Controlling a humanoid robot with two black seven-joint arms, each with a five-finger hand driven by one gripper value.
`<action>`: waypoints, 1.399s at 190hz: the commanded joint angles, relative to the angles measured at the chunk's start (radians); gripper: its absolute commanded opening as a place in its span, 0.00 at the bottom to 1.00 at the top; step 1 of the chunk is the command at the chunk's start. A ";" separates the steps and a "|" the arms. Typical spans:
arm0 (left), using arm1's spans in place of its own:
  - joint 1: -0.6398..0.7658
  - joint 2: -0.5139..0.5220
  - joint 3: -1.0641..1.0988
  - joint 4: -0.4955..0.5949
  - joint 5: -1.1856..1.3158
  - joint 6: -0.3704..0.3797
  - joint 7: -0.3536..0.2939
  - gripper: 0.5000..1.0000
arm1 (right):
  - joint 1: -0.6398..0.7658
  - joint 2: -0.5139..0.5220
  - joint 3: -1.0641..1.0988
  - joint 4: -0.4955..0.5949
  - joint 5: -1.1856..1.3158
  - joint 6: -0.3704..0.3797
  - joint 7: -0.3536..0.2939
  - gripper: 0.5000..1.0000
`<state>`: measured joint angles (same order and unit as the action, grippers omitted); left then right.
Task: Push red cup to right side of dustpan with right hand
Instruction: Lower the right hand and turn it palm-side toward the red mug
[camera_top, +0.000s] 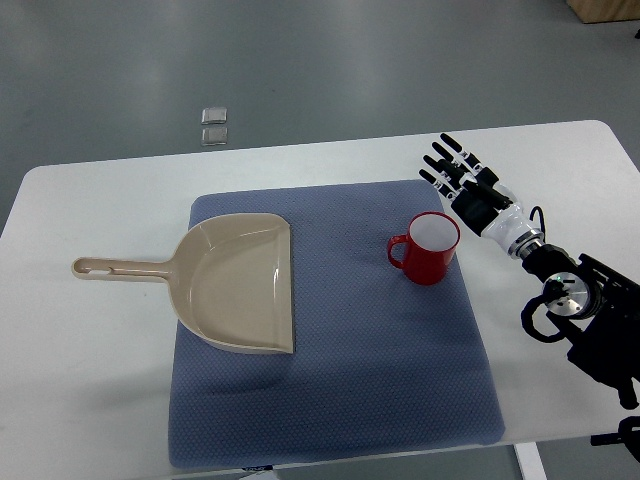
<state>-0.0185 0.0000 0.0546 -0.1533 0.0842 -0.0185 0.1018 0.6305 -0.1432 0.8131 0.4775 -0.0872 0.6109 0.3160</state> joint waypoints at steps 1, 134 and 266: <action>0.000 0.000 0.001 0.000 -0.001 0.000 -0.001 1.00 | 0.002 0.001 0.000 0.000 0.000 0.000 0.000 0.87; 0.002 0.000 0.002 -0.014 -0.003 0.000 -0.001 1.00 | 0.038 -0.266 -0.034 0.125 -0.344 0.000 0.031 0.87; 0.002 0.000 0.004 -0.032 -0.001 0.000 -0.001 1.00 | -0.137 -0.389 -0.014 0.389 -0.733 0.000 0.156 0.87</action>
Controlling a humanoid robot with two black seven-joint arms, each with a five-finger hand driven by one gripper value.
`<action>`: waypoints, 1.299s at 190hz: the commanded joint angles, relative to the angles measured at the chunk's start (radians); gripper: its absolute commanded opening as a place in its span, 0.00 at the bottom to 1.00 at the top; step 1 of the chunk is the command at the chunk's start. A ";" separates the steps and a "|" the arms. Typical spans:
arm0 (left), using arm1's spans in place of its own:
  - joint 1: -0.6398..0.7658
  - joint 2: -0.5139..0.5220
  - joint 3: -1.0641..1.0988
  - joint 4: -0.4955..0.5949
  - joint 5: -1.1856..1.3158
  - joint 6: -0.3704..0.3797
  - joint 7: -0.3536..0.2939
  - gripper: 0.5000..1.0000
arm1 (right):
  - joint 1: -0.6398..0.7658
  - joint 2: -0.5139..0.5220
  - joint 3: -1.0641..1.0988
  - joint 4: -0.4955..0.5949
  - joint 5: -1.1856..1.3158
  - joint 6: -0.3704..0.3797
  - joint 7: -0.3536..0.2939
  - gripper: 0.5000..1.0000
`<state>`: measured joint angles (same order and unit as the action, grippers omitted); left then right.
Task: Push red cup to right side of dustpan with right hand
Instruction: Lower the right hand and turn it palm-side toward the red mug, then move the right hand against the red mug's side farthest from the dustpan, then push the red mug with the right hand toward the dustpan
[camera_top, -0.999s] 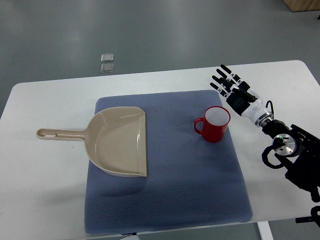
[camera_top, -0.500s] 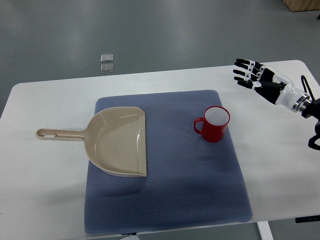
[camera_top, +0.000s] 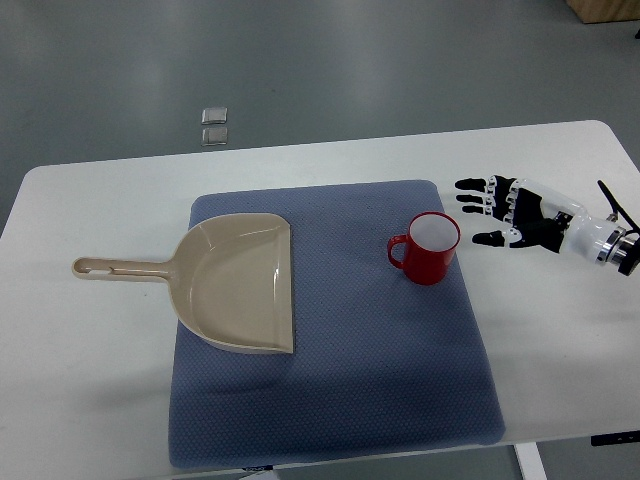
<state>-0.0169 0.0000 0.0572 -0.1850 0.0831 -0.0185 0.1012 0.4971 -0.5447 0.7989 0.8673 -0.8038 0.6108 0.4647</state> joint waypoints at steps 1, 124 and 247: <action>0.000 0.000 0.001 -0.001 0.000 0.000 0.000 1.00 | -0.003 0.015 0.000 -0.001 -0.017 0.000 0.008 0.87; 0.002 0.000 0.001 -0.001 0.000 0.000 0.000 1.00 | -0.041 0.097 -0.020 -0.013 -0.034 -0.069 0.075 0.87; 0.015 0.000 0.001 -0.014 0.000 0.000 0.000 1.00 | -0.049 0.218 -0.020 -0.090 -0.035 -0.151 0.089 0.87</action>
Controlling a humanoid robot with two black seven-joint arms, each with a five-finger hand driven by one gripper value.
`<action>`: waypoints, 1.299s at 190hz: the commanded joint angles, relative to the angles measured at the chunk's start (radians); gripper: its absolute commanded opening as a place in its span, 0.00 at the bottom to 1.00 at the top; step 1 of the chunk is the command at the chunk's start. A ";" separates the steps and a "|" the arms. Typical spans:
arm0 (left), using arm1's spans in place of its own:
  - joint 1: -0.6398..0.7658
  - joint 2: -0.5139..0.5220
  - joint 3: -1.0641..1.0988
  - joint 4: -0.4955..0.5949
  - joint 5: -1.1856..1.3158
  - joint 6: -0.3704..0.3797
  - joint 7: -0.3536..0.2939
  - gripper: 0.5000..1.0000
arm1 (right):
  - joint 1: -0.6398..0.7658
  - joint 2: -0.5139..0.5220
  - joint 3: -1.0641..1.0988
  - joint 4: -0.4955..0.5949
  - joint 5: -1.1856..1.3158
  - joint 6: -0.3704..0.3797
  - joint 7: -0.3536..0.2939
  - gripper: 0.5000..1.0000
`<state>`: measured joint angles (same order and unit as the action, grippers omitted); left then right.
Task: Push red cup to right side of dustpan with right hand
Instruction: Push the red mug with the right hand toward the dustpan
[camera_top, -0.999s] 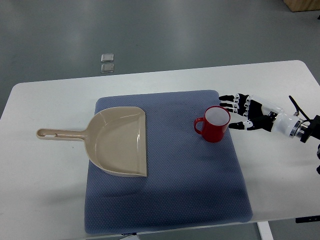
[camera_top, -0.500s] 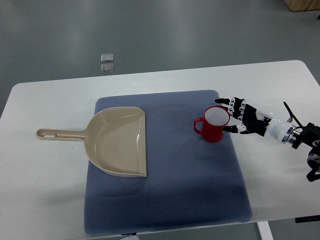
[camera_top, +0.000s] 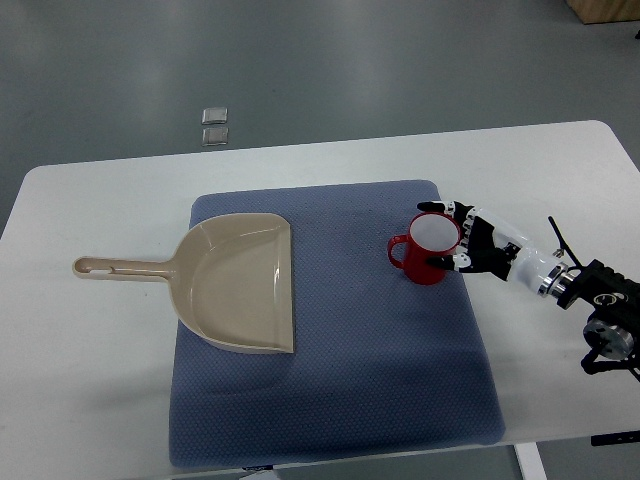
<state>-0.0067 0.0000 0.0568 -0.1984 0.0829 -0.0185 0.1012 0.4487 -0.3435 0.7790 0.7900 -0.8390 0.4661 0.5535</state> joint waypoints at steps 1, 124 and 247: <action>0.005 0.000 0.001 -0.001 0.000 0.000 0.000 1.00 | -0.001 0.018 0.000 -0.014 0.000 -0.010 0.000 0.87; 0.019 0.000 0.001 -0.016 0.000 -0.001 0.000 1.00 | 0.001 0.095 -0.015 -0.054 0.000 -0.092 0.013 0.87; 0.019 0.000 0.001 -0.023 0.000 -0.001 0.000 1.00 | 0.004 0.169 -0.015 -0.054 0.000 -0.144 0.013 0.87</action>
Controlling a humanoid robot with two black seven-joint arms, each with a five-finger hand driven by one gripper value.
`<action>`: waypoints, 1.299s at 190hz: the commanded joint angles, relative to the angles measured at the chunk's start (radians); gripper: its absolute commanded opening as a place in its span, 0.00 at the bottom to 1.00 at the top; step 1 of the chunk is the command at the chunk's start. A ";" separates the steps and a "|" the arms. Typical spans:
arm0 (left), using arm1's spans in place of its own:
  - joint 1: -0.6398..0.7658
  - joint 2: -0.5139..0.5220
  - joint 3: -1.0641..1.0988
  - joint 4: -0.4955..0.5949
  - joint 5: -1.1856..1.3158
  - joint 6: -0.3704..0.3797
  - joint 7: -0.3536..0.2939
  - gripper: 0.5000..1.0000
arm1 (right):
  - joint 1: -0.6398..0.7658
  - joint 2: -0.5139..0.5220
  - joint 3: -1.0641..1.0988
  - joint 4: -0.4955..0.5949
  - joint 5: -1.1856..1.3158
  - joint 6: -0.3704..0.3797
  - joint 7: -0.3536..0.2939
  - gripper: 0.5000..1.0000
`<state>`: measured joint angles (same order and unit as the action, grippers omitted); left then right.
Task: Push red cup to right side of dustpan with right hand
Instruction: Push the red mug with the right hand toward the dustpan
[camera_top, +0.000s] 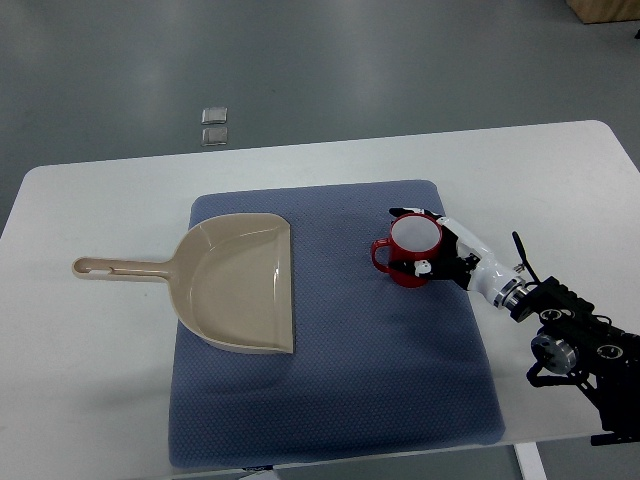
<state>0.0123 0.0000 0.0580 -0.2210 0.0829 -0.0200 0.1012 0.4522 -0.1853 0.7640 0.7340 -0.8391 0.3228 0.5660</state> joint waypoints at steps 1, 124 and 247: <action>0.000 0.000 0.000 0.000 0.000 0.000 0.000 1.00 | 0.000 0.012 0.000 0.002 0.000 -0.001 -0.002 0.87; 0.000 0.000 0.000 -0.001 0.000 0.000 0.000 1.00 | 0.008 0.119 -0.043 0.013 -0.002 -0.082 0.000 0.87; 0.000 0.000 0.002 -0.009 0.000 0.000 0.000 1.00 | 0.011 0.185 -0.080 0.035 -0.048 -0.143 -0.002 0.87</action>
<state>0.0121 0.0000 0.0599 -0.2302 0.0828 -0.0200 0.1012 0.4621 -0.0005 0.7001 0.7688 -0.8822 0.1900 0.5639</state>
